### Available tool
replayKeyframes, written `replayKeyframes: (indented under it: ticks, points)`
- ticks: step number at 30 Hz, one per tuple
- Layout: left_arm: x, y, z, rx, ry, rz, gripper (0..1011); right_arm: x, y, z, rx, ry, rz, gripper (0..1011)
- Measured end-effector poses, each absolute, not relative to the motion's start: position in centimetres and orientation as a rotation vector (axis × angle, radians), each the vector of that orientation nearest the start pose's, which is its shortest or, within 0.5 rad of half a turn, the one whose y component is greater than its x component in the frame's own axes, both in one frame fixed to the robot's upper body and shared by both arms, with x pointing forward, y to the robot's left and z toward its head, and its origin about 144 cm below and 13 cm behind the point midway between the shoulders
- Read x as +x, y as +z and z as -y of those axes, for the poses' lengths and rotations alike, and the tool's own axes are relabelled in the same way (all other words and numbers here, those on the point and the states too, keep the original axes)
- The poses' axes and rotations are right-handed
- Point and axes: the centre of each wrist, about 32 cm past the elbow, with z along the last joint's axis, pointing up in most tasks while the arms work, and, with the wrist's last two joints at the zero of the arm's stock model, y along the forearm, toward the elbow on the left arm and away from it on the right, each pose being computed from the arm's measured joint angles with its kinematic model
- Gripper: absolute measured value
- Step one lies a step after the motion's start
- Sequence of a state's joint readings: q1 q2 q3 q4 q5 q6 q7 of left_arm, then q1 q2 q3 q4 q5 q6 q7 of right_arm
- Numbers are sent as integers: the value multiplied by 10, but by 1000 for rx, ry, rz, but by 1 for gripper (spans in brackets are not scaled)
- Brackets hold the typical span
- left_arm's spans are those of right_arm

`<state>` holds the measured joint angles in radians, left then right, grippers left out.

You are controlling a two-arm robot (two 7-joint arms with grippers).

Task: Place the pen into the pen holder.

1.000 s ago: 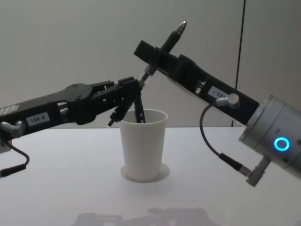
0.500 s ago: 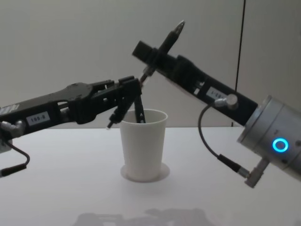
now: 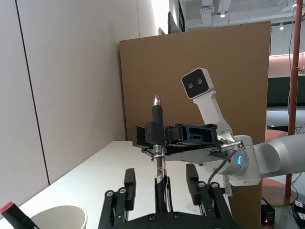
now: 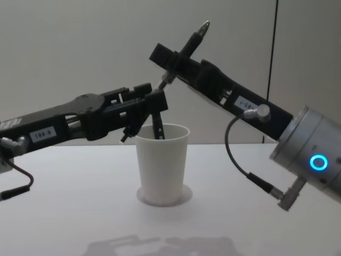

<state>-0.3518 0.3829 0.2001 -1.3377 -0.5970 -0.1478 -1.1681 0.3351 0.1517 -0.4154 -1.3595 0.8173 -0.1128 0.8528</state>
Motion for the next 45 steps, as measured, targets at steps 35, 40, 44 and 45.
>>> replayKeyframes:
  ticks: [35, 40, 44, 45]
  points:
    - [550, 1203, -308, -217, 316, 158, 1000, 522, 1192, 174, 505, -488, -81, 132]
    - [550, 1203, -308, -217, 316, 158, 1000, 519, 1197, 181, 481, -537, -46, 133]
    - [550, 1203, -308, -217, 316, 159, 1000, 515, 1204, 186, 461, -579, -2, 133]
    - [550, 1203, -308, -217, 316, 159, 1000, 515, 1205, 187, 456, -587, 7, 133]
